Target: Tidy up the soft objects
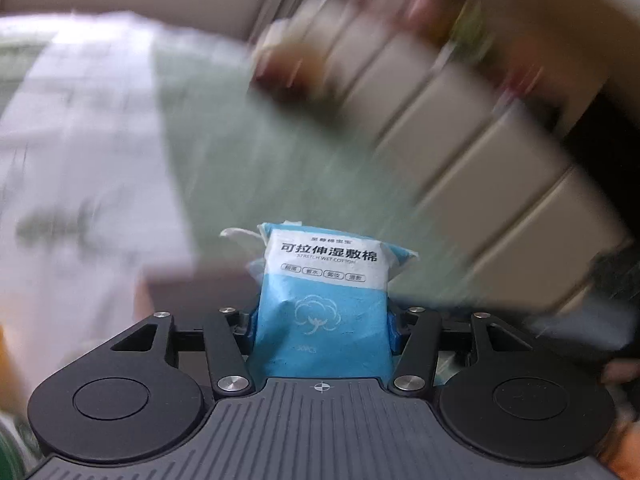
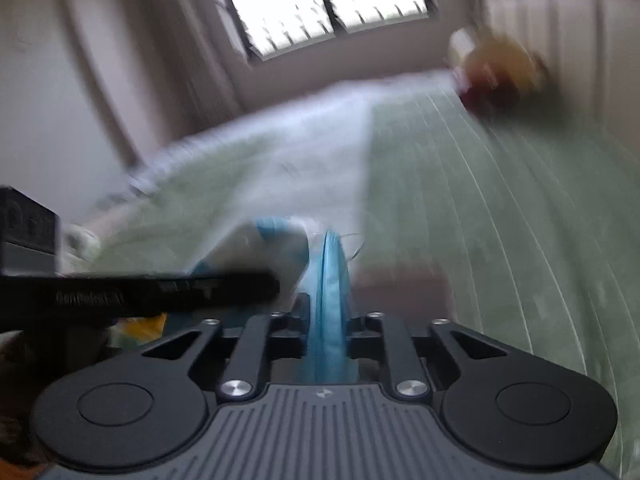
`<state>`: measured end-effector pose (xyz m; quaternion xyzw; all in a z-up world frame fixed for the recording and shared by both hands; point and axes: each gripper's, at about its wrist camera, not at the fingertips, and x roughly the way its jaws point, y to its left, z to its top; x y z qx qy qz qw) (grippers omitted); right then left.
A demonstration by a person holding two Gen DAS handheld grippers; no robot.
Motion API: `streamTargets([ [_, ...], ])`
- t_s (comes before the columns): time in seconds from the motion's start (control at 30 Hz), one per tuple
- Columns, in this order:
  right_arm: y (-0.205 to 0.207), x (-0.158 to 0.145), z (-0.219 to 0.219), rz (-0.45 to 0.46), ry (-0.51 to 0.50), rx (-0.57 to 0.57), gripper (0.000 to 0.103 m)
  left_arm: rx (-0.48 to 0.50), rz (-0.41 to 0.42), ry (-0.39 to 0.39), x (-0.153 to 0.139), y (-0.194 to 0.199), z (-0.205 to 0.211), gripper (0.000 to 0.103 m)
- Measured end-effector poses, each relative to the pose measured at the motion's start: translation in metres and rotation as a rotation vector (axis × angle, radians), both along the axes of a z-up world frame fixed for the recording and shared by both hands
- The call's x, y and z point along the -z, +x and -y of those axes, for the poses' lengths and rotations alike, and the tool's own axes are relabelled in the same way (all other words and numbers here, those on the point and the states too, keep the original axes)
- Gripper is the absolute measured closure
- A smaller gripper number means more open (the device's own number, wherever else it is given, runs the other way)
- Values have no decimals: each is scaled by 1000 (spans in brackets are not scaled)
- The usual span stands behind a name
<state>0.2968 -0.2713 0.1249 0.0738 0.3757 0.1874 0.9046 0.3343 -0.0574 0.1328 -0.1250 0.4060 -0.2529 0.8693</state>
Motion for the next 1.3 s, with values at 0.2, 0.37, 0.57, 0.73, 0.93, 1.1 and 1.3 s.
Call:
streamTargets([
  [0.2,-17,1,29,121,-16,61,56,-57,130,118,8,-6,16,46],
  [0.37,-45,-12,28,171,2,113,46,-124,228,-27,-25,-17,-15,46],
  [0.57,-96,3,-15,175,-21,2,40,-184,315,-6,-36,-90,-82,46],
  [0.73,-136,16,-76,157,-43,-167,38,-249,213,45,-15,-158,-166,46],
  [0.93,-165,42,-143,73,18,-303,38,-309,78,124,30,-205,-219,46],
  [1.1,-180,67,-165,70,-71,-266,38,-345,12,136,63,-224,-236,46],
  [1.3,-183,81,-152,73,-160,-122,32,-308,53,203,79,-225,-227,39],
])
